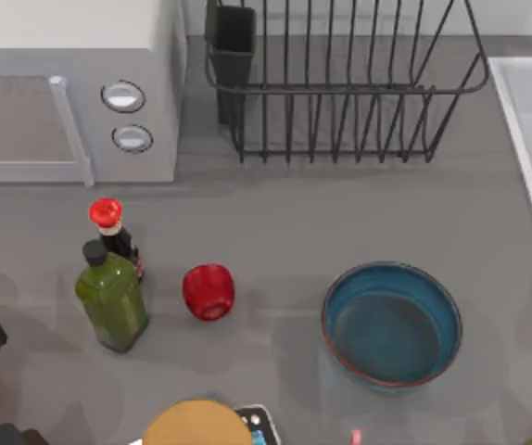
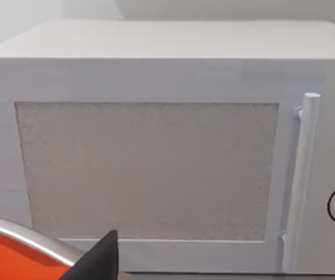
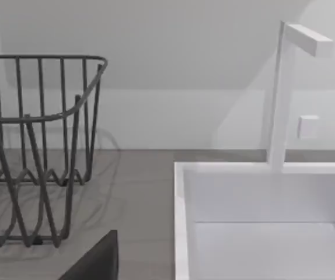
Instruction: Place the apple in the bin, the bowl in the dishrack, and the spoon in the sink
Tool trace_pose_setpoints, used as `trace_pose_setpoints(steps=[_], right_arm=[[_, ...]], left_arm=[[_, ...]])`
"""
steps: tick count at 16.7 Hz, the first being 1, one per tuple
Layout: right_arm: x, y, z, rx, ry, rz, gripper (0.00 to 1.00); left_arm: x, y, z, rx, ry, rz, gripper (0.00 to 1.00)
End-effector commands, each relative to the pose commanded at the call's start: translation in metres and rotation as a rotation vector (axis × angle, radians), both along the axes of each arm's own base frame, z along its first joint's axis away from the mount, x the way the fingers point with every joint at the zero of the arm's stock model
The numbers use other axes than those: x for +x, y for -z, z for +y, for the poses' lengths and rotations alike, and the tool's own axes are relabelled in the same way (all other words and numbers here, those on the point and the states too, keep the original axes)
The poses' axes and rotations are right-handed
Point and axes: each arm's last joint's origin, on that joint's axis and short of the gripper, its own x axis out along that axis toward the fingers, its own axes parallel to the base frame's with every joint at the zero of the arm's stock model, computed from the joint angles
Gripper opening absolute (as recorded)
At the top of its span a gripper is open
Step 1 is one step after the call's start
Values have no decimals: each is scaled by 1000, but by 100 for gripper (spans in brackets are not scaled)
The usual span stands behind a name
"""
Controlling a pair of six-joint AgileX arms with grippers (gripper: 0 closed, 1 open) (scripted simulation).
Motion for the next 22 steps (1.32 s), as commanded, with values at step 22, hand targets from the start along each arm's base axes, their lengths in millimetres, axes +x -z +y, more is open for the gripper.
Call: trace_pose_setpoints(steps=[22], right_arm=[[0,0,0,0,0,0,100]], left_arm=[[141,-97,-124,693,766,941,100]])
